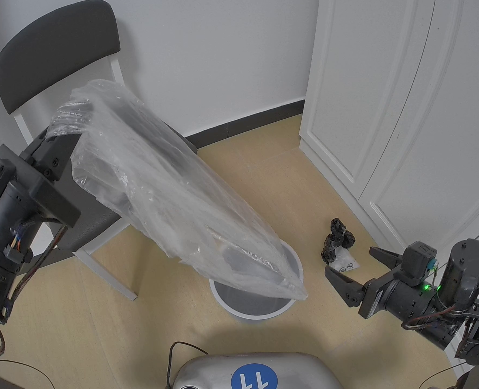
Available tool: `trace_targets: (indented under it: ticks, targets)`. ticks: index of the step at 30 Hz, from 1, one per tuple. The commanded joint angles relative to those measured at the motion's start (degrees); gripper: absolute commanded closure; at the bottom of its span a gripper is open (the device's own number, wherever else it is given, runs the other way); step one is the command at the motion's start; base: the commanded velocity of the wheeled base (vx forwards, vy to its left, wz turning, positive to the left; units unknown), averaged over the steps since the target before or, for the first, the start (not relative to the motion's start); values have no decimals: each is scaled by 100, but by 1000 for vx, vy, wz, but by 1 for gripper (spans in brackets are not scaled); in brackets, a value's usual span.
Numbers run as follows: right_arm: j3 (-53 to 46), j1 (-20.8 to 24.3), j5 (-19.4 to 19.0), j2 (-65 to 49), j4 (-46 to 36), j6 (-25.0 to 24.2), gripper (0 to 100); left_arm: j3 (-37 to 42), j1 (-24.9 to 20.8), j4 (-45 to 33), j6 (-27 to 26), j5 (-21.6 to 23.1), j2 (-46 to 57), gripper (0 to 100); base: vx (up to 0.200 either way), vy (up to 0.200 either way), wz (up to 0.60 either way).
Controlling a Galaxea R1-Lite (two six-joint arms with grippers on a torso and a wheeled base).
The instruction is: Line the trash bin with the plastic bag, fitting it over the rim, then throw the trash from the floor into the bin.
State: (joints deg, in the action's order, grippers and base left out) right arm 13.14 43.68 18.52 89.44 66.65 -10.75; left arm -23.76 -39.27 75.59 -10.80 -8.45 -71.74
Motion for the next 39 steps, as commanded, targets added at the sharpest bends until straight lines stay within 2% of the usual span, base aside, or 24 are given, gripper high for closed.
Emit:
trace_targets:
  ticks: [1, 12, 14, 18, 24, 29, 36, 39]
  targets:
    - [-356, 185, -24, 689, 375, -6, 0, -23, -222, -1, -1, -43, 81, 100, 0, 0, 0]
    - [-655, 238, -32, 1444, 1096, -15, 0, 3, -433, -1, -1, -43, 90, 100, 0, 0, 0]
    - [-848, 580, -191, 1576, 1615, -6, 0, 20, -573, -1, -1, -52, 64, 100, 0, 0, 0]
    - [-796, 870, -226, 1629, 1878, 56, 0, 20, -573, -1, -1, -52, 81, 100, 0, 0, 0]
    - [-295, 1152, -208, 1594, 1940, 741, 0, 47, -573, -1, -212, -52, 187, 100, 0, 0, 0]
    - [-470, 1450, -155, 1409, 2045, 741, 0, 64, -573, 8, -309, -52, 248, 100, 0, 0, 0]
    - [-75, 1398, -120, 1603, 2318, 592, 0, 73, -573, 8, -309, -43, 257, 100, 0, 0, 0]
    - [180, 1407, 91, 1875, 2335, 442, 0, 82, -600, 8, -309, -43, 266, 100, 0, 0, 0]
